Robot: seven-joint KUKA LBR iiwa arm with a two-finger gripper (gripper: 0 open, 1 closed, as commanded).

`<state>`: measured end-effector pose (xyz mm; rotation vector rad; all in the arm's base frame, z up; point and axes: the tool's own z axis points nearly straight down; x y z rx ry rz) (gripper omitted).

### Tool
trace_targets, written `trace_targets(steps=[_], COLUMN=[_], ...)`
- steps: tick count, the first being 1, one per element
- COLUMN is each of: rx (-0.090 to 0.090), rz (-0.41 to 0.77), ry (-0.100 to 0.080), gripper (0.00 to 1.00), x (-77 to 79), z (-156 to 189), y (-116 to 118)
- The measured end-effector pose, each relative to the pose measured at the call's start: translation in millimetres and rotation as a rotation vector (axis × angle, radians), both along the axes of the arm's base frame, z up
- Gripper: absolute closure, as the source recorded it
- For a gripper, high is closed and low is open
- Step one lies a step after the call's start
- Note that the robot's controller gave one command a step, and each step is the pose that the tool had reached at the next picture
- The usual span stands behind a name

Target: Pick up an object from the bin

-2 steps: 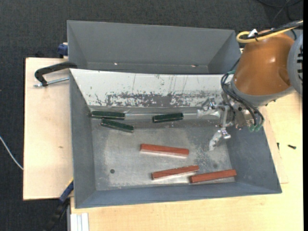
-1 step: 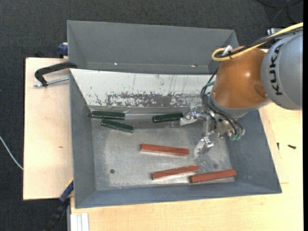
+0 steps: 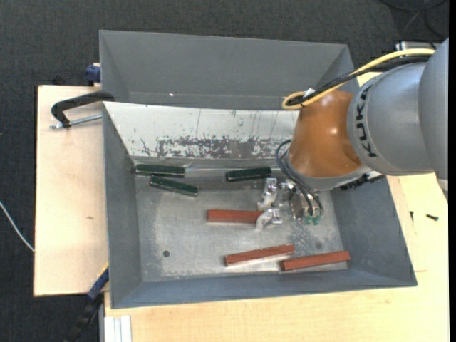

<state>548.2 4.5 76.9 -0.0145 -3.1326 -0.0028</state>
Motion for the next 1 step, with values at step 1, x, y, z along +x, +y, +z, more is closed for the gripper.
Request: trace_targets(steps=[1], rx=[0.000], rz=[0.000], ry=[0.000], gripper=[1.00], x=[0.0], z=[0.0], y=[0.0])
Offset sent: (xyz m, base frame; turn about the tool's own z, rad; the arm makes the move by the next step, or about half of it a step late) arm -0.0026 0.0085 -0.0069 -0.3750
